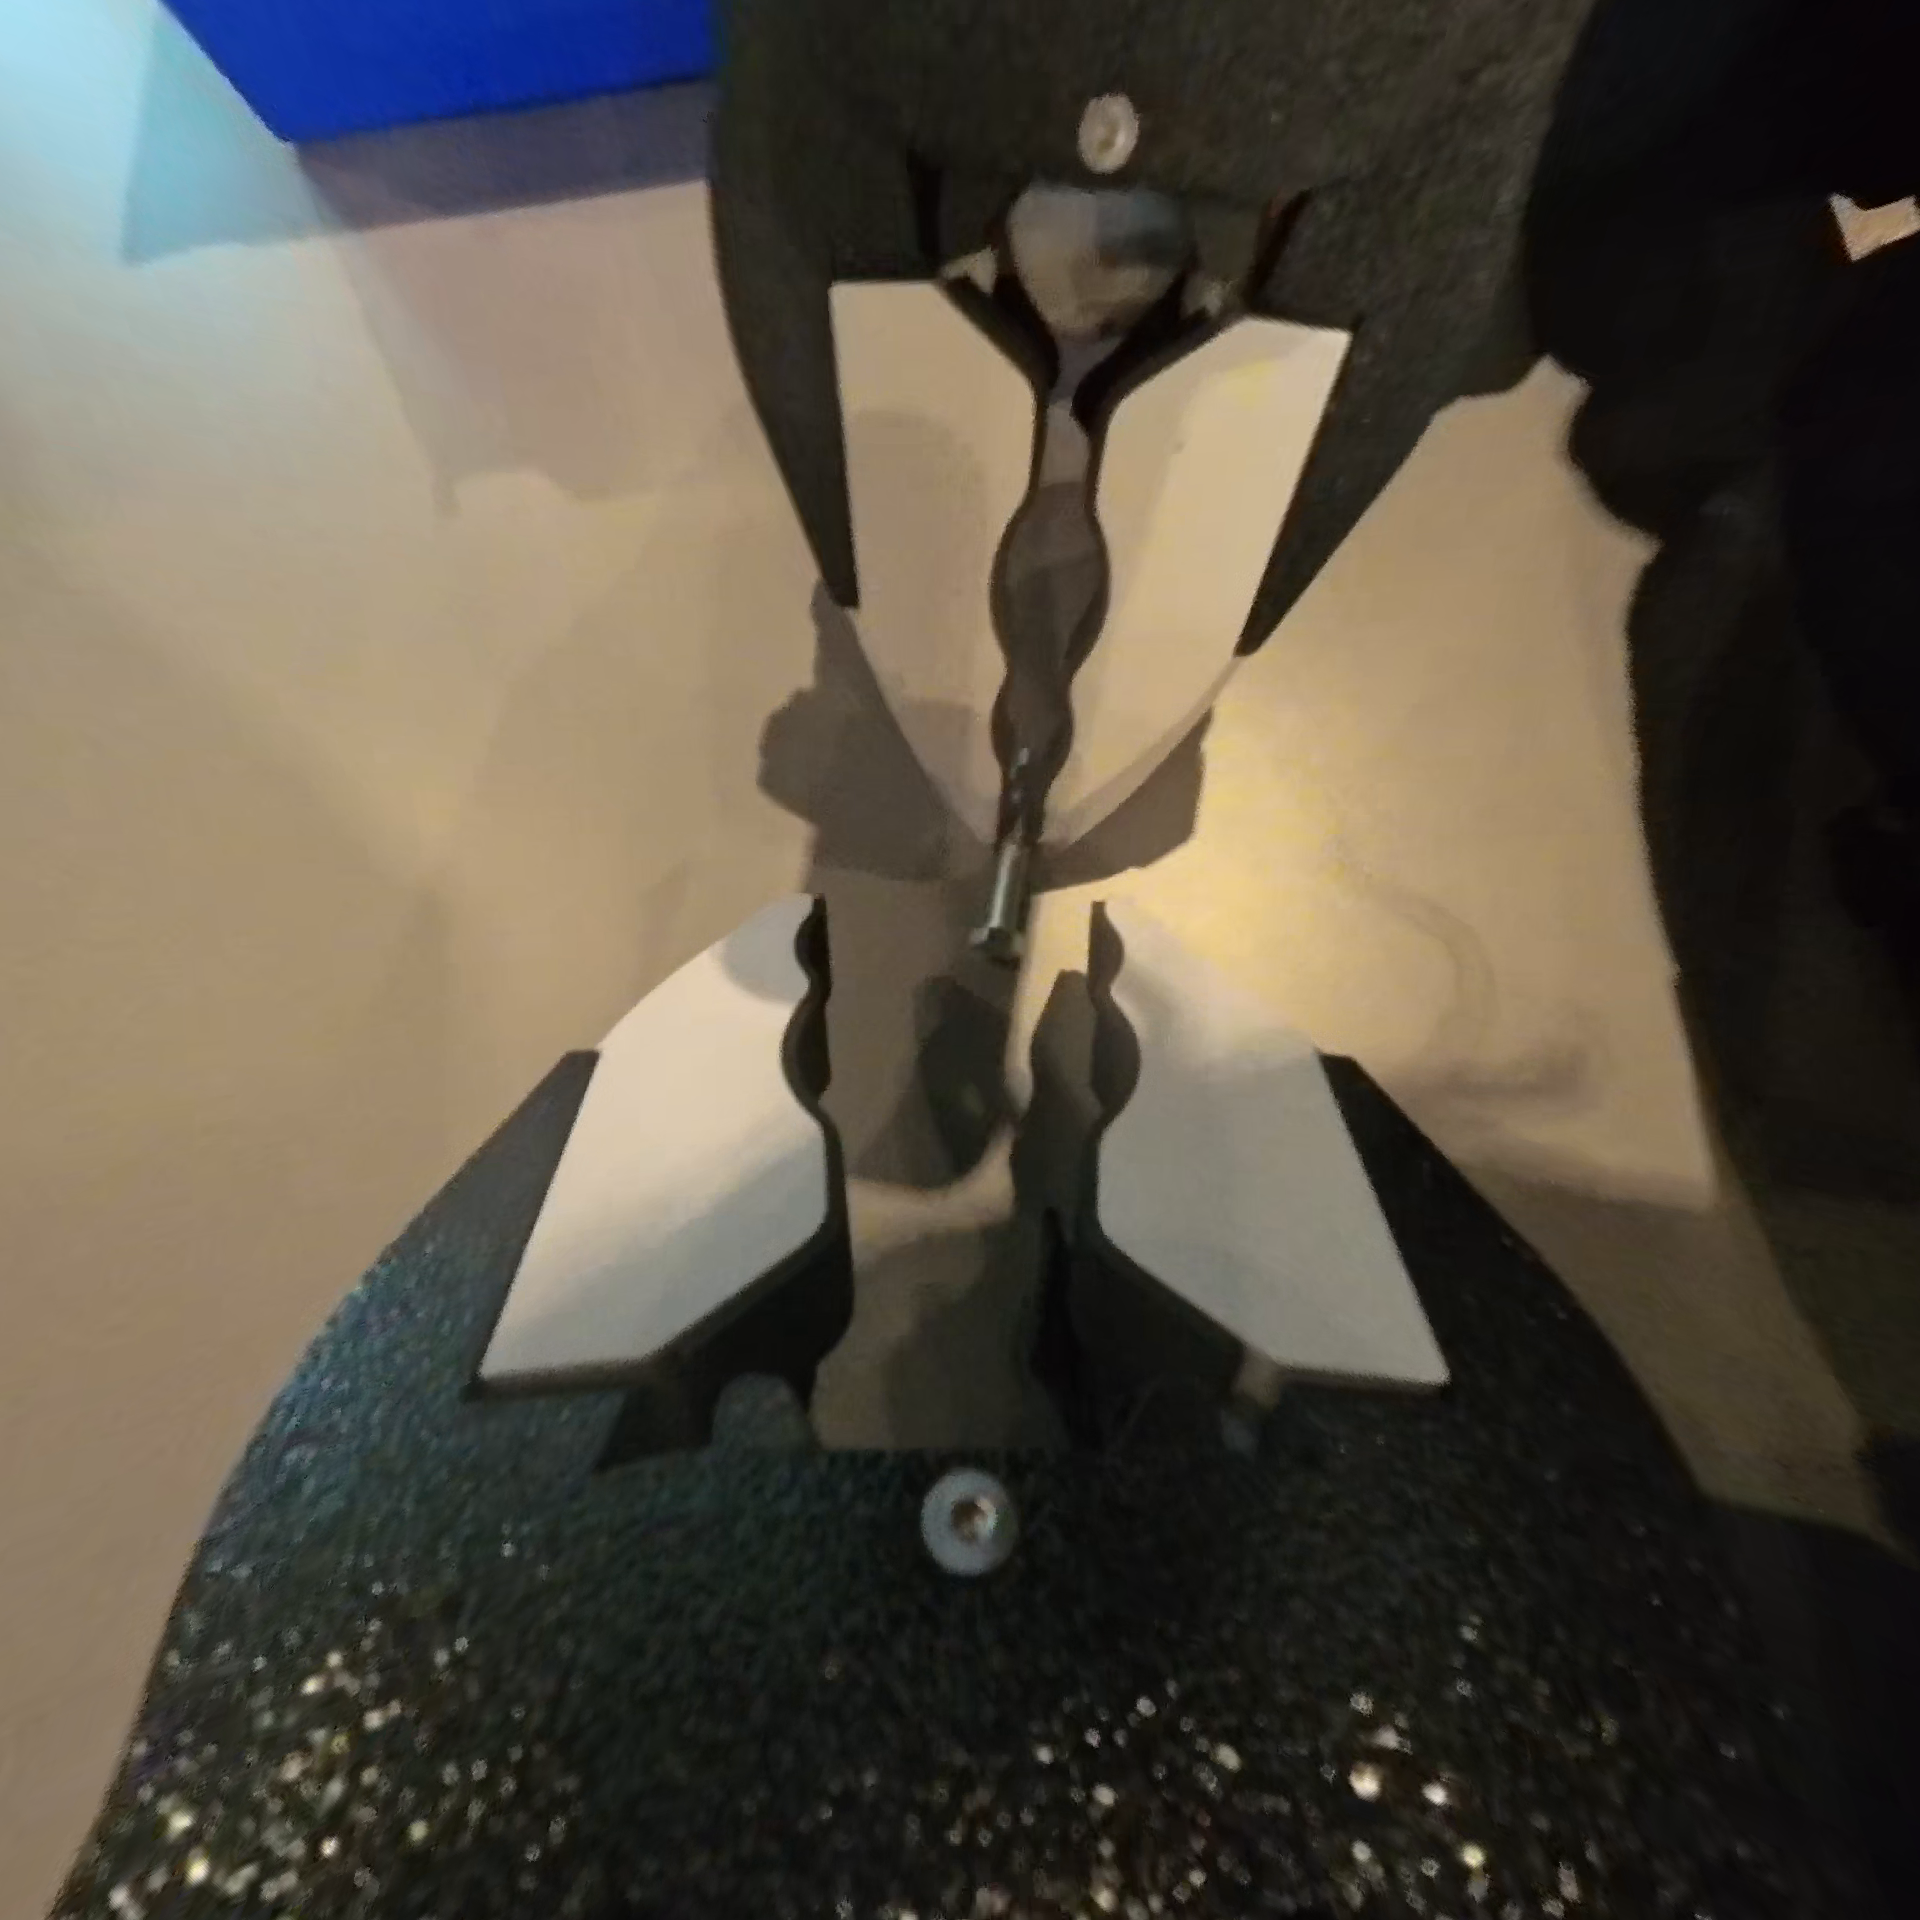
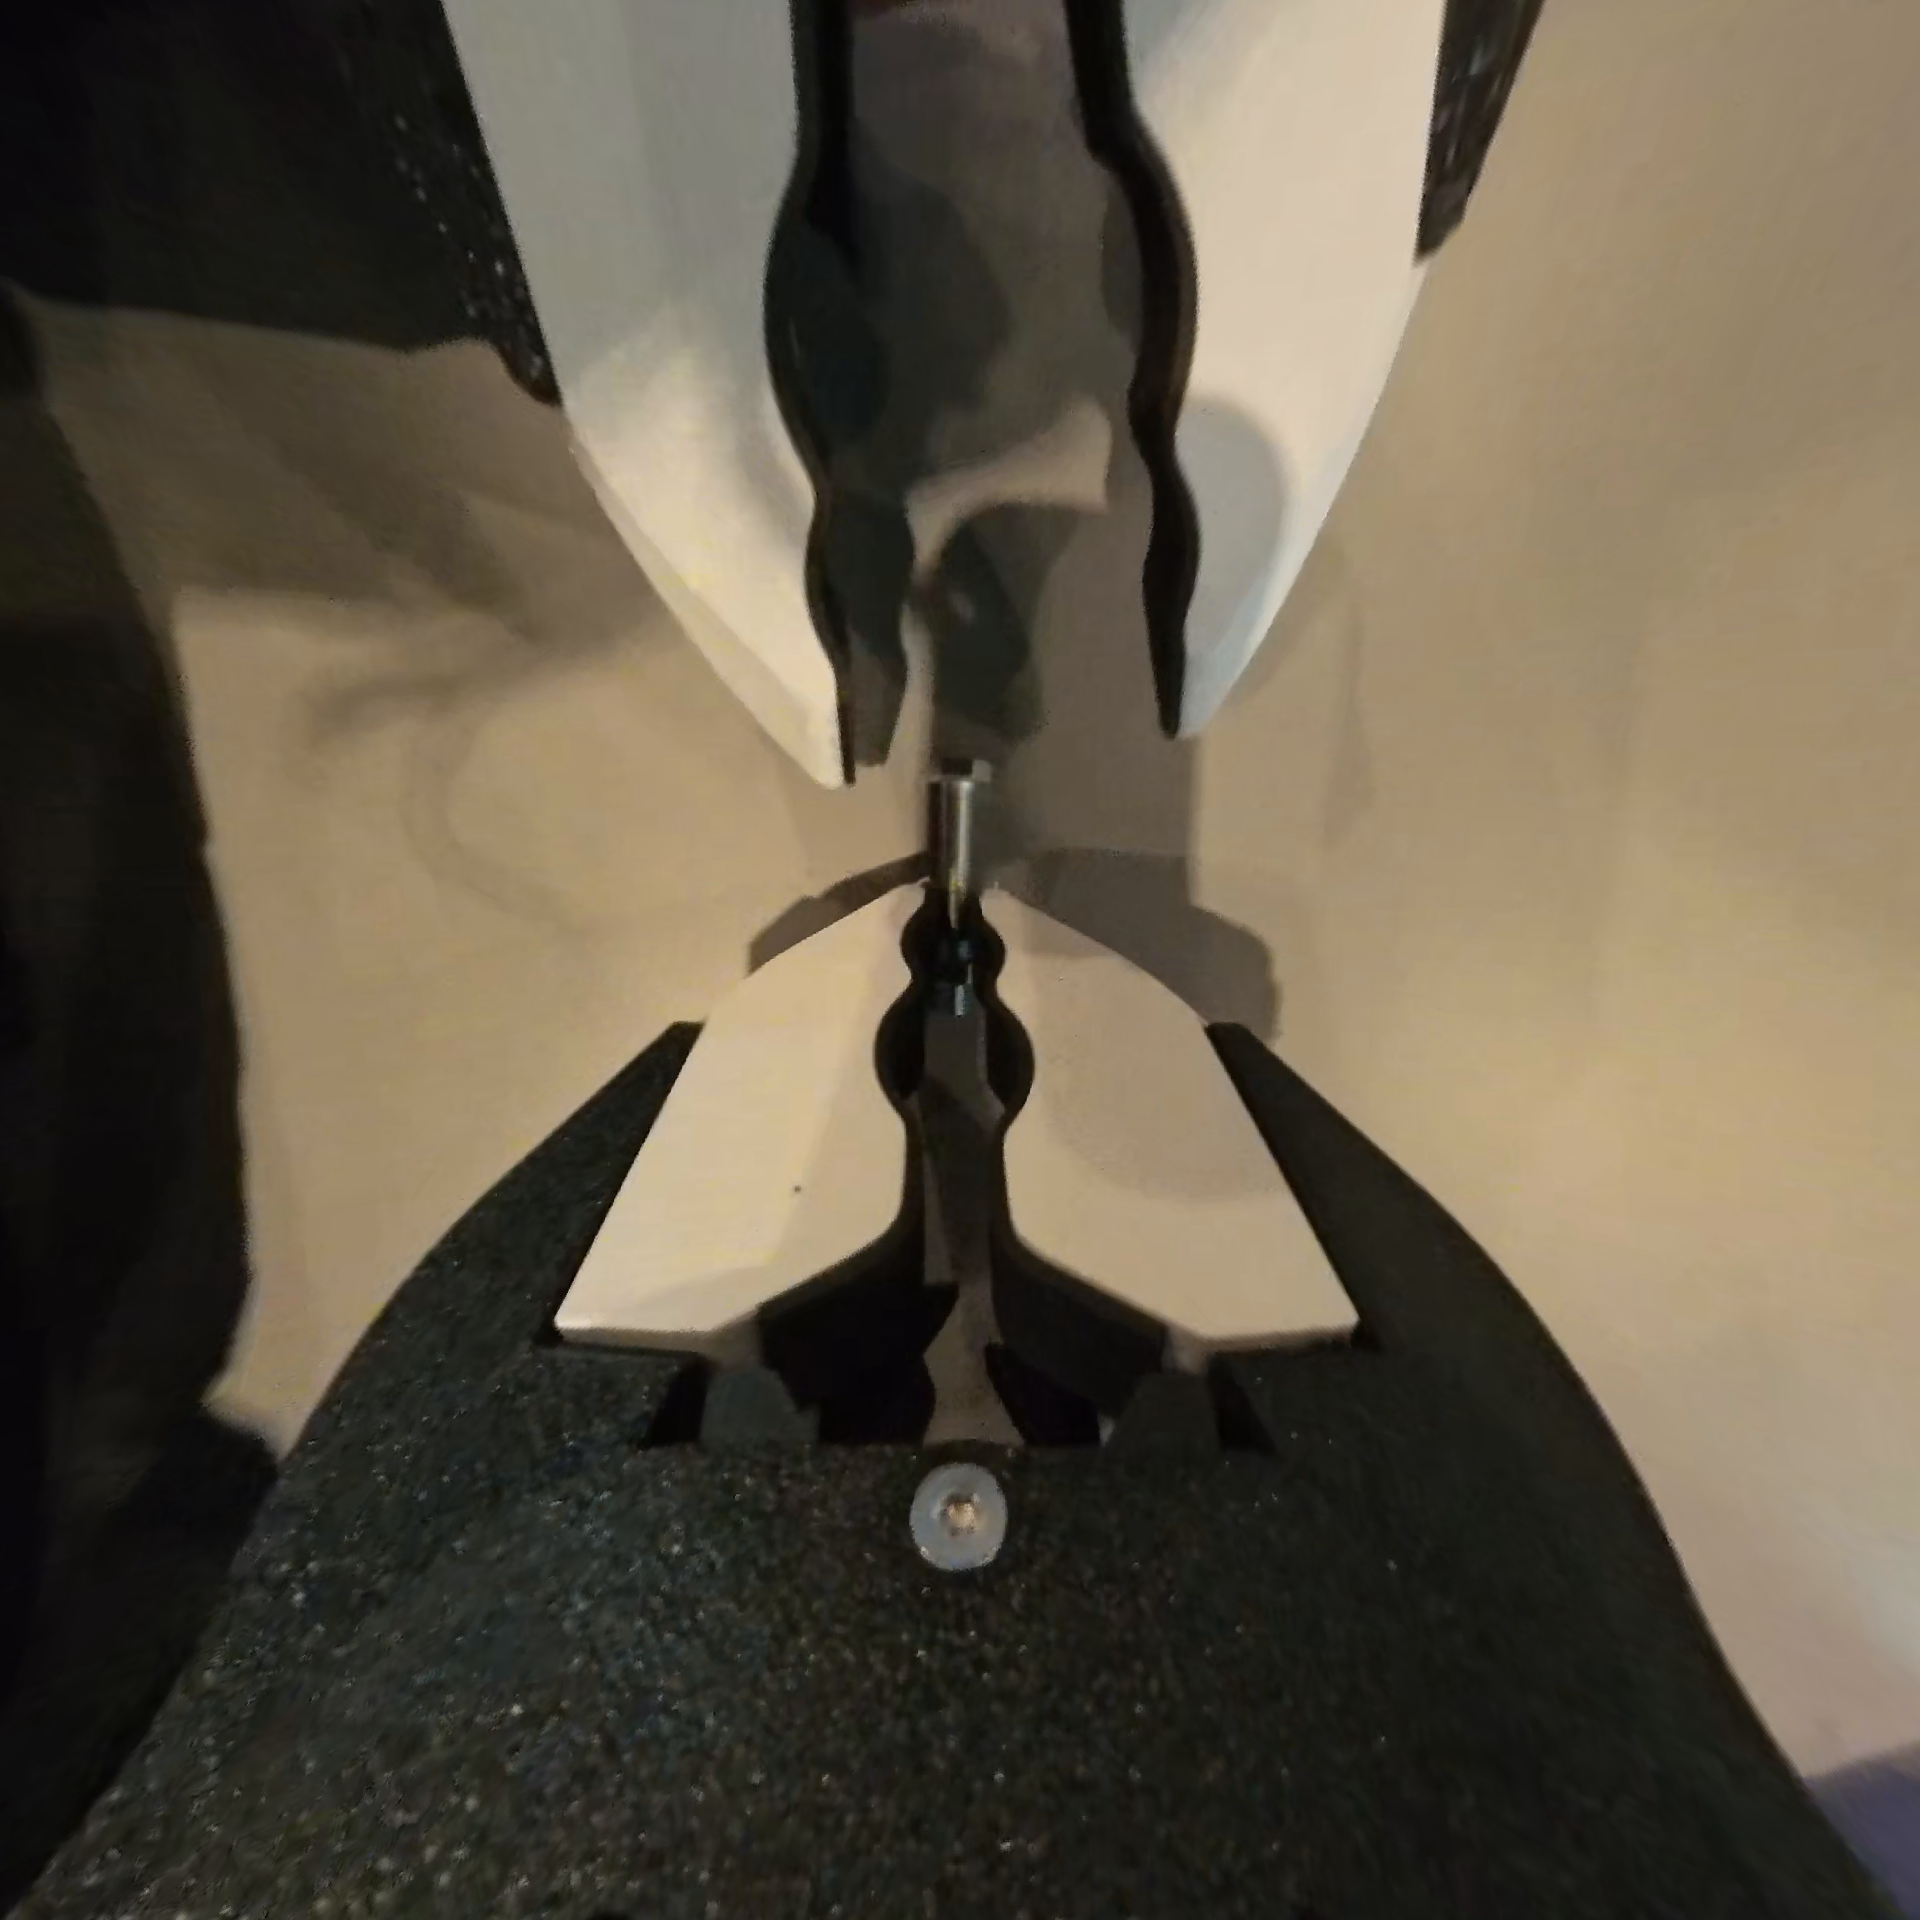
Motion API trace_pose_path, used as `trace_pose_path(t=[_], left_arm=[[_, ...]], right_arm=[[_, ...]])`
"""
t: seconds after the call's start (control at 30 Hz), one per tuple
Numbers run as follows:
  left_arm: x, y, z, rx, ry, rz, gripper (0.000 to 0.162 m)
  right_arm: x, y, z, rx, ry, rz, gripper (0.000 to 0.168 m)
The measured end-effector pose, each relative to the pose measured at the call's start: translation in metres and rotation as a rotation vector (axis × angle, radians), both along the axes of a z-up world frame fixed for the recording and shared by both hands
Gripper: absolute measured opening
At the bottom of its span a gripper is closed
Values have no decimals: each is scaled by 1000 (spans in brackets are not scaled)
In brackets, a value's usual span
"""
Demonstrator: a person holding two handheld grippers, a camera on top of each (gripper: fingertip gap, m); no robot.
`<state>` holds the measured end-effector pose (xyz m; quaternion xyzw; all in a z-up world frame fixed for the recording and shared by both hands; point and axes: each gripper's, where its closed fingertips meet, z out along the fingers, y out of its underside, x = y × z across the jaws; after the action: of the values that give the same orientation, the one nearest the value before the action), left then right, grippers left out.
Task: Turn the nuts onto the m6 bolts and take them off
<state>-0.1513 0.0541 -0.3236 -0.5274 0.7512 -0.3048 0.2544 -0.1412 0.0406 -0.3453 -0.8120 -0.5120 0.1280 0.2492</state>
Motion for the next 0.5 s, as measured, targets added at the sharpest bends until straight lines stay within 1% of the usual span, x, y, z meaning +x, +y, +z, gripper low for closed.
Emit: trace_pose_path(t=[0.2, 0.27, 0.3, 0.37, 0.5], left_arm=[[2, -6, -11, 9, 79, -8, 46], [2, -10, -12, -10, 88, -20, 38], [1, -12, -12, -19, 93, -33, 29], [0, -13, -13, -15, 101, -44, 6], [1, -10, -17, 18, 94, -38, 5]], right_arm=[[-11, 3, 19, 148, 99, 106, 5], [-13, 3, 24, 187, 103, 126, 5], [-14, 3, 25, 196, 102, 130, 6], [-14, 3, 23, 194, 95, 136, 6], [-13, 4, 20, 203, 78, 140, 6]])
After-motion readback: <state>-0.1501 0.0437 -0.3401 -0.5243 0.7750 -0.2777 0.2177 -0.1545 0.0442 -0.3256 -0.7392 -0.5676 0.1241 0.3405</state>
